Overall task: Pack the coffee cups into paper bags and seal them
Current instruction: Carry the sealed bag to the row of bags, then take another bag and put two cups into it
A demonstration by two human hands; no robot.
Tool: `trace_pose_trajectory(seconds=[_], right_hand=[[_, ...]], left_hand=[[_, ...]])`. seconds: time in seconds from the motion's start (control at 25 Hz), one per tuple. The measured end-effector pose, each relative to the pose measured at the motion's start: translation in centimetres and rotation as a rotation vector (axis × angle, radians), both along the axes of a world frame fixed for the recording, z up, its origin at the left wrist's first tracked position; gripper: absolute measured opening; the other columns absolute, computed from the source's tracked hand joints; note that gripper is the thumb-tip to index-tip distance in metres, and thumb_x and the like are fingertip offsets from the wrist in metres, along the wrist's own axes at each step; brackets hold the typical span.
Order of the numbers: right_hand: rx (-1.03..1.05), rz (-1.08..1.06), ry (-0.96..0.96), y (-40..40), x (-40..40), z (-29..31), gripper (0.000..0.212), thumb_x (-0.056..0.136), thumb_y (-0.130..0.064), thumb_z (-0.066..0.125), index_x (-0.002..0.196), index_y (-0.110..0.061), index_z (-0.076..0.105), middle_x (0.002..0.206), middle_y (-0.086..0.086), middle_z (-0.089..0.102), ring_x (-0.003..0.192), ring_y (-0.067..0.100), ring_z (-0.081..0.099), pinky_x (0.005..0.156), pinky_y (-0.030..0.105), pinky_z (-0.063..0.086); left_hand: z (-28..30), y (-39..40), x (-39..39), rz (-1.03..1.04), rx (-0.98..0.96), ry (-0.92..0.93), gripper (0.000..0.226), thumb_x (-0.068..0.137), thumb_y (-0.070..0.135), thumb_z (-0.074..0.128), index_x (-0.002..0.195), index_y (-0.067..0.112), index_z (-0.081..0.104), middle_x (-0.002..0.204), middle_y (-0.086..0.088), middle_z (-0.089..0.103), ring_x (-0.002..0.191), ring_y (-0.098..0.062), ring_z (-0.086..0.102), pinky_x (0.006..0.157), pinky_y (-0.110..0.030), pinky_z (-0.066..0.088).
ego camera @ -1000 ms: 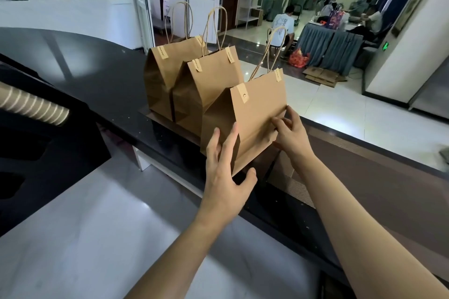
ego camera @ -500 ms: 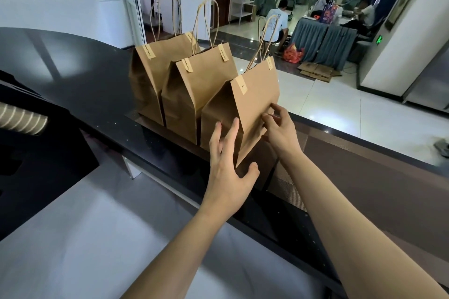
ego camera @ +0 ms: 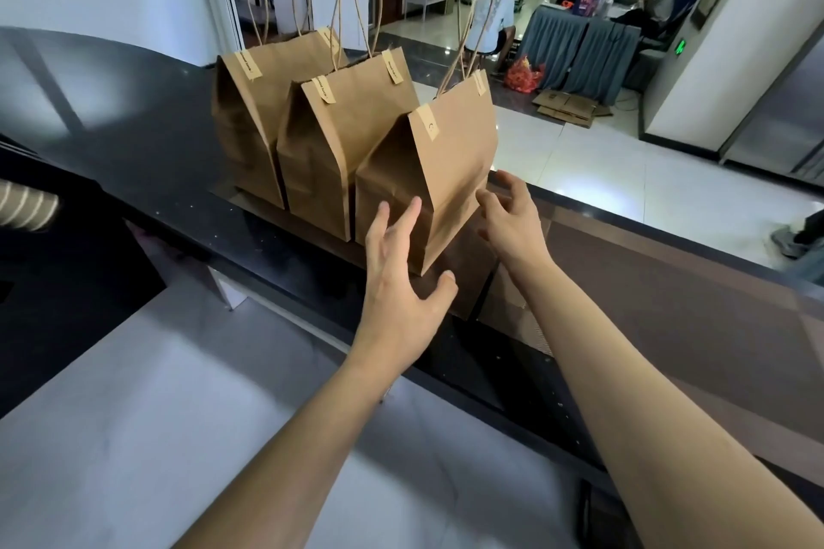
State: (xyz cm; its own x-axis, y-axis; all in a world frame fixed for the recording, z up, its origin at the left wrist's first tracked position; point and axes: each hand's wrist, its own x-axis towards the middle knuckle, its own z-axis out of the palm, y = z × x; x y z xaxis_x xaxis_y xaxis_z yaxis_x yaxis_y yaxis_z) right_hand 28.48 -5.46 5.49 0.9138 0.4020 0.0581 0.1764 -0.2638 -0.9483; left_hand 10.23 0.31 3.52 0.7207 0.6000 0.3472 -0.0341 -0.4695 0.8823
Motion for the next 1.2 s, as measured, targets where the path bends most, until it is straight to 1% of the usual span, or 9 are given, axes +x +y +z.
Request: trace_pose_trajectory(seconds=[0.2,0.28,0.44,0.6,0.72,0.84,0.92,1.04,1.2], right_hand=[[-0.009,-0.028,-0.006,-3.8,-3.6,0.6,0.055,0.101,-0.039,0.058,0.152,-0.032,0.038,0.134,-0.002,0.059,0.115,0.013,0.059,0.104,0.047,0.053],[-0.012,-0.041,-0.01,-5.5,-5.5,0.6,0.054,0.101,-0.039,0.058,0.151,-0.033,0.039,0.13,-0.001,0.06,0.117,0.015,0.06,0.104,0.048,0.052],[-0.066,-0.05,-0.022,-8.9,-9.3,0.9,0.054,0.1,-0.045,0.058,0.15,-0.038,0.038,0.13,-0.003,0.059,0.119,0.013,0.058,0.105,0.048,0.051],[-0.103,-0.118,-0.062,-11.9,-13.7,1.9,0.055,0.102,-0.044,0.056,0.153,-0.035,0.036,0.137,-0.001,0.058,0.122,0.01,0.056,0.096,0.027,0.047],[-0.101,-0.222,-0.061,-14.4,-16.9,1.6,0.054,0.102,-0.045,0.056,0.153,-0.035,0.037,0.133,-0.002,0.061,0.121,0.009,0.059,0.105,0.037,0.05],[-0.054,-0.332,-0.016,-17.1,-20.3,1.3,0.051,0.1,-0.046,0.058,0.149,-0.04,0.042,0.12,-0.009,0.064,0.114,0.005,0.061,0.104,0.044,0.052],[-0.026,-0.421,-0.019,-19.4,-22.8,1.1,0.05,0.1,-0.045,0.06,0.147,-0.04,0.043,0.118,-0.009,0.066,0.111,0.004,0.063,0.103,0.042,0.053],[-0.052,-0.52,-0.005,-22.6,-26.8,0.8,0.052,0.101,-0.042,0.06,0.149,-0.04,0.041,0.126,-0.006,0.064,0.113,0.002,0.061,0.098,0.026,0.05],[-0.091,-0.626,0.025,-26.9,-31.6,-0.1,0.055,0.101,-0.04,0.06,0.151,-0.043,0.037,0.137,-0.006,0.058,0.126,0.01,0.056,0.104,0.031,0.048]], left_hand=[[-0.1,-1.3,-2.4,-0.038,-0.017,0.02,0.08,0.091,0.022,0.073,0.155,0.042,0.029,0.165,0.013,0.015,0.151,-0.009,0.023,0.119,-0.047,0.038],[-0.1,-1.8,-3.5,-0.08,0.012,0.06,0.075,0.092,0.025,0.072,0.153,0.043,0.032,0.164,0.013,0.018,0.151,-0.01,0.023,0.12,-0.042,0.033],[0.2,-2.6,-5.5,-0.178,0.102,0.119,0.069,0.093,0.029,0.07,0.152,0.042,0.036,0.165,0.012,0.018,0.149,-0.014,0.02,0.113,-0.031,0.023],[0.3,-2.6,-7.2,-0.354,0.127,0.164,0.057,0.099,0.04,0.059,0.152,0.043,0.035,0.164,0.011,0.026,0.149,-0.016,0.019,0.116,-0.036,0.021],[-0.2,-3.3,-8.1,-0.493,0.153,0.159,0.056,0.096,0.052,0.047,0.151,0.041,0.038,0.159,0.012,0.034,0.148,-0.012,0.022,0.115,-0.03,0.018],[-0.6,-5.1,-8.6,-0.608,0.114,0.159,0.058,0.092,0.051,0.048,0.149,0.041,0.041,0.156,0.015,0.037,0.145,-0.01,0.024,0.115,-0.031,0.024],[-0.6,-7.1,-8.9,-0.69,0.104,0.141,0.057,0.092,0.05,0.049,0.148,0.042,0.042,0.153,0.018,0.039,0.141,-0.007,0.026,0.114,-0.031,0.026],[-0.9,-11.0,-9.5,-0.81,0.099,0.102,0.054,0.093,0.051,0.051,0.146,0.043,0.044,0.148,0.023,0.043,0.14,-0.007,0.031,0.115,-0.033,0.029],[-1.5,-17.4,-11.1,-0.977,0.075,0.091,0.057,0.09,0.058,0.048,0.144,0.04,0.048,0.144,0.025,0.048,0.136,-0.004,0.04,0.115,-0.04,0.036]])
